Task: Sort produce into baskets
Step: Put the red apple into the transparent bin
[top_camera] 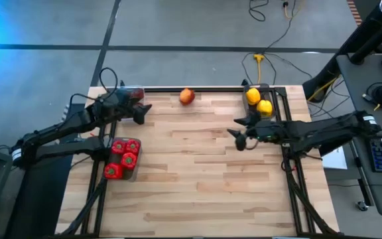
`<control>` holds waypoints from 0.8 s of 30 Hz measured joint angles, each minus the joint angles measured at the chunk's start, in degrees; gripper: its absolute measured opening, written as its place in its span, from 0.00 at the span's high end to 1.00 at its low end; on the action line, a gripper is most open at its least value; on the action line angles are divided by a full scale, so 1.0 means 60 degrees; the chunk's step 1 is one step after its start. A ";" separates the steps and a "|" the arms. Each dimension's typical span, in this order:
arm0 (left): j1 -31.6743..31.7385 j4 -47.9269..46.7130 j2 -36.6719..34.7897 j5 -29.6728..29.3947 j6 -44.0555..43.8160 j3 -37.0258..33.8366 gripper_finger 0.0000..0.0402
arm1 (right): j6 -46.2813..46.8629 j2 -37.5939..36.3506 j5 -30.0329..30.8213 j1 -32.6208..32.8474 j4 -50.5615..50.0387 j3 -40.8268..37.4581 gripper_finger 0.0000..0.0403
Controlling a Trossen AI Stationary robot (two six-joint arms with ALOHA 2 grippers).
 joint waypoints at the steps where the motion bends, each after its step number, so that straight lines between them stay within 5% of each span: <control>1: -0.0014 0.0274 0.0154 0.0044 0.0279 -0.0006 0.11 | -0.0191 0.0344 -0.0003 -0.0061 0.0012 0.0118 0.30; 9: -0.0016 0.2169 0.3234 0.0726 0.1571 0.0508 0.08 | -0.0606 0.2183 -0.0001 -0.0481 -0.0865 0.1523 0.12; 17: 0.0051 0.4119 0.6694 0.0250 0.2069 0.1779 0.01 | 0.0152 0.2593 -0.0461 -0.0501 -0.2706 0.2481 0.09; 24: 0.0322 0.0791 0.9118 0.1321 0.6331 0.5029 0.01 | 0.0273 0.2499 -0.0933 -0.0498 -0.4178 0.3092 0.09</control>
